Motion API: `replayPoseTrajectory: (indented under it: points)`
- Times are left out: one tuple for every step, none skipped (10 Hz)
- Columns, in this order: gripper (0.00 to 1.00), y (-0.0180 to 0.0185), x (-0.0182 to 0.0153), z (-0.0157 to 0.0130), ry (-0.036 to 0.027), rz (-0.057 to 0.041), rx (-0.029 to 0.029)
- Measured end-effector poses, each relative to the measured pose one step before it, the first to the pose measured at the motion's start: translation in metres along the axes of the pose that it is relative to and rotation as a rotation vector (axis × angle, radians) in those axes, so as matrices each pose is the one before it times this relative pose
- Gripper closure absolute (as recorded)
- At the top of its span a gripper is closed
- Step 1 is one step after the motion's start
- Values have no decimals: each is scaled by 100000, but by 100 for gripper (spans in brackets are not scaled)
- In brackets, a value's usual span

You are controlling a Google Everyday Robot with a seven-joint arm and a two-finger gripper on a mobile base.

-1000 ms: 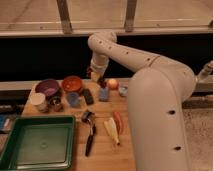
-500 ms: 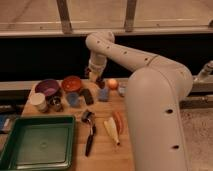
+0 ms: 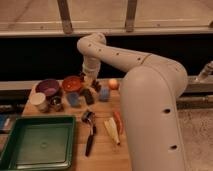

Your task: Place grapes in plastic cup

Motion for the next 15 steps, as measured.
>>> replayPoseTrajectory:
  points:
    - [100,865,-339,47,227,-1824,-102]
    - [100,869,-517,119,154,-1913,-422]
    - [100,850,-705,104,-242,-1835,-561]
    - [100,423,-498,69,-500,-1439,-320]
    - [100,167,-401,171,-675,-1299,-300]
    - [100,265,-587,155,-1060,-1764,-648]
    - [100,426,-855,233,-1026,-2122,-823]
    - [100,345,-720,167,-737,-1623,-623]
    - [100,612,-1057,406,-1193,-3011,-1554]
    - [100,514,-654,572,-342,-2055,-1644]
    - [100,549,-663,452,-241,-1665,-1544]
    - [100,810,-591,895,490,-2252,-2386]
    - [100,351,-252,676,570,-1163,-1700]
    - [100,53,-57,475,308,-676,-1323]
    - [100,81,-227,331,296,-877,-831]
